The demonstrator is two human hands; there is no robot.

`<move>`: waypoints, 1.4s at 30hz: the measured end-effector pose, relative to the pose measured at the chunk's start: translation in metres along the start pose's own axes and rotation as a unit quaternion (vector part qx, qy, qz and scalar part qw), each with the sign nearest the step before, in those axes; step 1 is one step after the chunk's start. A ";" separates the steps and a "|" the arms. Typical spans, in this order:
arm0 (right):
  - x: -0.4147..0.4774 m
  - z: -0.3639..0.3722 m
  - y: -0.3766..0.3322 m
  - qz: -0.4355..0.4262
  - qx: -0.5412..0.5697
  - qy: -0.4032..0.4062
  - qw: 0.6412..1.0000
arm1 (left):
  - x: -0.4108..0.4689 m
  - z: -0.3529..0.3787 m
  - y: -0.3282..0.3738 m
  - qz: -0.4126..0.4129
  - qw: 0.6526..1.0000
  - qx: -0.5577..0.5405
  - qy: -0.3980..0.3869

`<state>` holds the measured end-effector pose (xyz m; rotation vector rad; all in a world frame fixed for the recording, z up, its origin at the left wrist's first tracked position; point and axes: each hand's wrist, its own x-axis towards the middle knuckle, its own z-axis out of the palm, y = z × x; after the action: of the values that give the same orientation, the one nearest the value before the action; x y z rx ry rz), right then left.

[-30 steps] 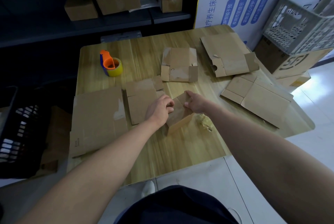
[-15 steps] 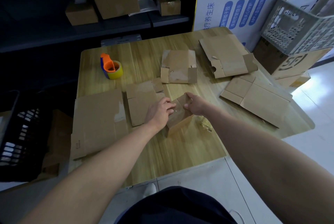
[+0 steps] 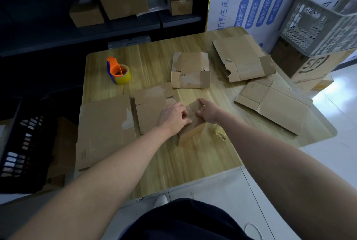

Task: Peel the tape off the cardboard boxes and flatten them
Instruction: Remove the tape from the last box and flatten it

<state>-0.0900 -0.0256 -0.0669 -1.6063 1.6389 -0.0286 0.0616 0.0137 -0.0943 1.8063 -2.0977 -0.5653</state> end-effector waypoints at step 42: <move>0.002 0.007 0.005 -0.002 -0.014 0.009 1.000 | -0.016 0.015 0.006 -0.100 0.990 -0.049 0.087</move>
<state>-0.0905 -0.0230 -0.0755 -1.6342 1.6573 -0.0222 0.0514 0.0320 -0.1044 1.9460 -1.7584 -0.5283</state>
